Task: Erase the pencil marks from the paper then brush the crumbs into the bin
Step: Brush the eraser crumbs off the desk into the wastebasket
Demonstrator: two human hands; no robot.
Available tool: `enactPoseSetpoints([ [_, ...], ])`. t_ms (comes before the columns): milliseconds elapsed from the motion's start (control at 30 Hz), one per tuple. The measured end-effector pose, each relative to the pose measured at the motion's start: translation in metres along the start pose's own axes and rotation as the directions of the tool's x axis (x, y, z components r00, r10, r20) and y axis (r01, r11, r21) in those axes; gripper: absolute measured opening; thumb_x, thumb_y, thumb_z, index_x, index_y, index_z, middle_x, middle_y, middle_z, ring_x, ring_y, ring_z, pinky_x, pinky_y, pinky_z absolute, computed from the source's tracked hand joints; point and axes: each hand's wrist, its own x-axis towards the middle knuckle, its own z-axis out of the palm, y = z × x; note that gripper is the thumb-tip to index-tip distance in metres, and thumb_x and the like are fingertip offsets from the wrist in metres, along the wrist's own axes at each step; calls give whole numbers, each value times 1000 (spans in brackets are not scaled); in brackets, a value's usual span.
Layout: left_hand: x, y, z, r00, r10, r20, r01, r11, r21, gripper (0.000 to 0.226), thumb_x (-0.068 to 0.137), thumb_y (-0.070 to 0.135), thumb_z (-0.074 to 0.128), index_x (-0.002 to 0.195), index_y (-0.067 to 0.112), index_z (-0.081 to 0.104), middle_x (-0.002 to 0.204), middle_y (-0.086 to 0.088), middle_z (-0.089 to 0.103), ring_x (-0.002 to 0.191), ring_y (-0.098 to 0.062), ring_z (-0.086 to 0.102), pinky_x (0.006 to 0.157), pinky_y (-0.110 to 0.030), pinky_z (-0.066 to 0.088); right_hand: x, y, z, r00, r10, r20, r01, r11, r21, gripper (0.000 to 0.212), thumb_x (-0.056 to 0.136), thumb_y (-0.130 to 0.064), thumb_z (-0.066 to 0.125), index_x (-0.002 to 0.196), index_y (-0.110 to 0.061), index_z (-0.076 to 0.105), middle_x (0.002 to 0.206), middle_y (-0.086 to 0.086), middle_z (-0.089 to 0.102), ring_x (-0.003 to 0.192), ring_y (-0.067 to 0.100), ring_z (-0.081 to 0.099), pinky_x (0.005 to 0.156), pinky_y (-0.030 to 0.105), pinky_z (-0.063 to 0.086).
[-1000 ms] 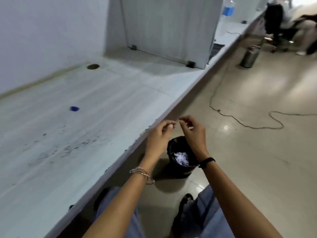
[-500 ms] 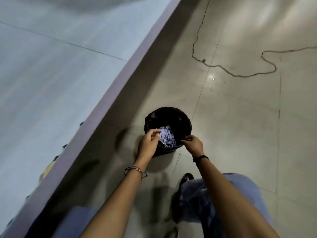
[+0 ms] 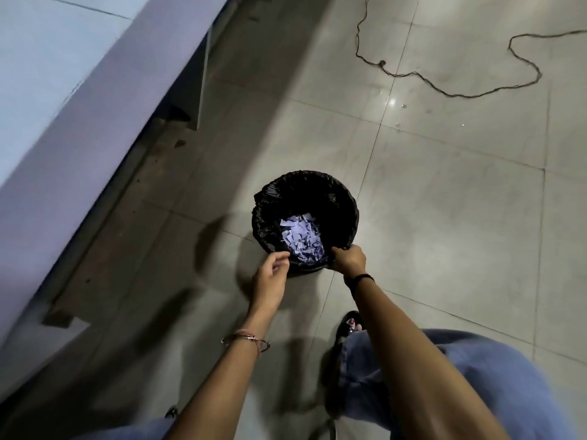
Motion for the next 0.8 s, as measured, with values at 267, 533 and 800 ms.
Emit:
enactPoseSetpoints([
  [267, -49, 19, -42, 992, 92, -91, -98, 993, -59, 23, 99, 8, 47, 117, 7, 63, 111, -8, 62, 98, -12, 54, 64, 3, 36, -53, 21, -6, 992, -115, 57, 114, 993, 28, 18, 65, -26, 54, 60, -9, 53, 80, 23, 68, 73, 45, 66, 72, 59, 55],
  [533, -145, 40, -87, 958, 267, -102, -275, 959, -68, 19, 98, 14, 50, 108, 20, 65, 109, 3, 66, 108, -14, 61, 82, -15, 43, -189, 12, -28, 970, -236, 55, 229, 968, 104, 22, 73, -27, 56, 63, -8, 54, 74, 17, 66, 71, 44, 67, 68, 59, 55],
  [800, -261, 64, -151, 818, 559, -134, -542, 828, 146, 22, 98, 18, 52, 117, 18, 64, 119, 7, 57, 109, -6, 54, 83, -1, 34, -336, -2, -55, 893, -405, 198, 347, 898, 272, 30, 90, -6, 54, 120, -2, 54, 115, 14, 62, 76, 20, 70, 48, 24, 55],
])
